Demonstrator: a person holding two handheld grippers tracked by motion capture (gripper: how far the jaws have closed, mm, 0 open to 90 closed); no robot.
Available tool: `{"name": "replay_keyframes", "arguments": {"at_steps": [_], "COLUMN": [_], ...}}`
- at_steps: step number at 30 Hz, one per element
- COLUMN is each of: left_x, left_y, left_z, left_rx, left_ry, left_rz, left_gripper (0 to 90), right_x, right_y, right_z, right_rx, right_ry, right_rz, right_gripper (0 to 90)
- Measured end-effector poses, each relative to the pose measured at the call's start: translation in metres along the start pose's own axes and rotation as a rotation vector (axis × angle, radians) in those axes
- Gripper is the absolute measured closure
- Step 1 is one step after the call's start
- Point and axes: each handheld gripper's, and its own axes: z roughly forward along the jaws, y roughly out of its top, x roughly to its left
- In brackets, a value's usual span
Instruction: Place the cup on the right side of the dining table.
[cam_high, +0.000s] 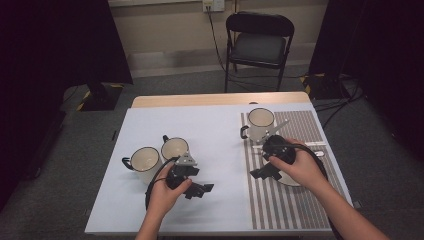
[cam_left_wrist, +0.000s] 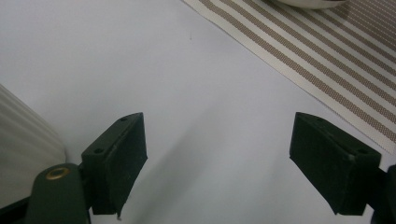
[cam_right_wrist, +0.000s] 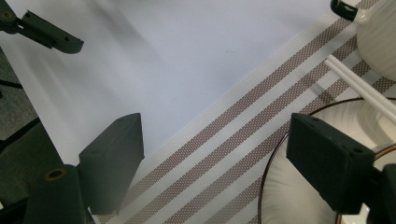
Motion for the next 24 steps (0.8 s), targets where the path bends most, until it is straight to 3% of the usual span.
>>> {"name": "replay_keyframes", "arguments": {"at_steps": [24], "left_x": [-0.004], "left_y": [-0.015], "left_z": [0.001], "left_rx": [0.017], "left_ry": [-0.005], "left_rz": [0.000], "left_gripper": [18.6], "right_x": [0.000], "right_y": [-0.019], "right_z": [0.012], "right_rx": [-0.003], "right_ry": [0.028], "right_rz": [0.003], "right_gripper": [18.1]}}
